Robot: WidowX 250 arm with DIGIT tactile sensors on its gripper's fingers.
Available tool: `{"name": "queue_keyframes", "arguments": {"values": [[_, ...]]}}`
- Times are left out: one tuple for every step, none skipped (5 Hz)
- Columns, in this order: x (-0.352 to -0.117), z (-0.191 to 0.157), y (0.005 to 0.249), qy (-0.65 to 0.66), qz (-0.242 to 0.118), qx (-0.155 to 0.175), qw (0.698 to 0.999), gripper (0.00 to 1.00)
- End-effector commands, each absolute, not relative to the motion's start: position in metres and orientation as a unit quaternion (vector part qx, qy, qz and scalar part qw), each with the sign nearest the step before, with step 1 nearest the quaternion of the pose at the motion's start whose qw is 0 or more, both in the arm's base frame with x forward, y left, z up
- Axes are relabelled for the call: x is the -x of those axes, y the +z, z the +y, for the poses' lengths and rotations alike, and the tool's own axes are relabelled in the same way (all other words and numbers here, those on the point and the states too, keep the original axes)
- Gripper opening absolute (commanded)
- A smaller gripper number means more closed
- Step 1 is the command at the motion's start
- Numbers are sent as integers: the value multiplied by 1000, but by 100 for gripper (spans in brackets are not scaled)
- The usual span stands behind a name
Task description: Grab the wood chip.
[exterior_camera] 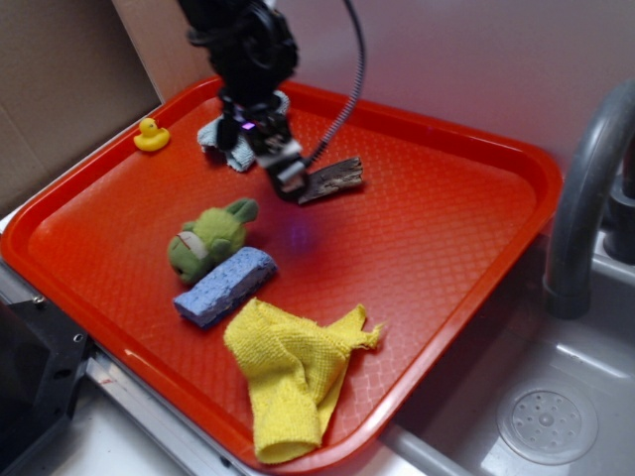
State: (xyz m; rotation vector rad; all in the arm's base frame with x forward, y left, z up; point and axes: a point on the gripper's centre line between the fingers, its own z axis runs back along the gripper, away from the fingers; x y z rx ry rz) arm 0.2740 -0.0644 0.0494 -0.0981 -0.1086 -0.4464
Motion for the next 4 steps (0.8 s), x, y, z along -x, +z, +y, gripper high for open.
{"name": "queue_keyframes", "arguments": {"values": [[-285, -83, 39, -251, -73, 37, 965, 100], [-288, -81, 29, -234, -62, 22, 970, 0], [-287, -75, 32, -223, -63, 27, 972, 0], [-285, -68, 37, -209, -63, 31, 975, 0]]}}
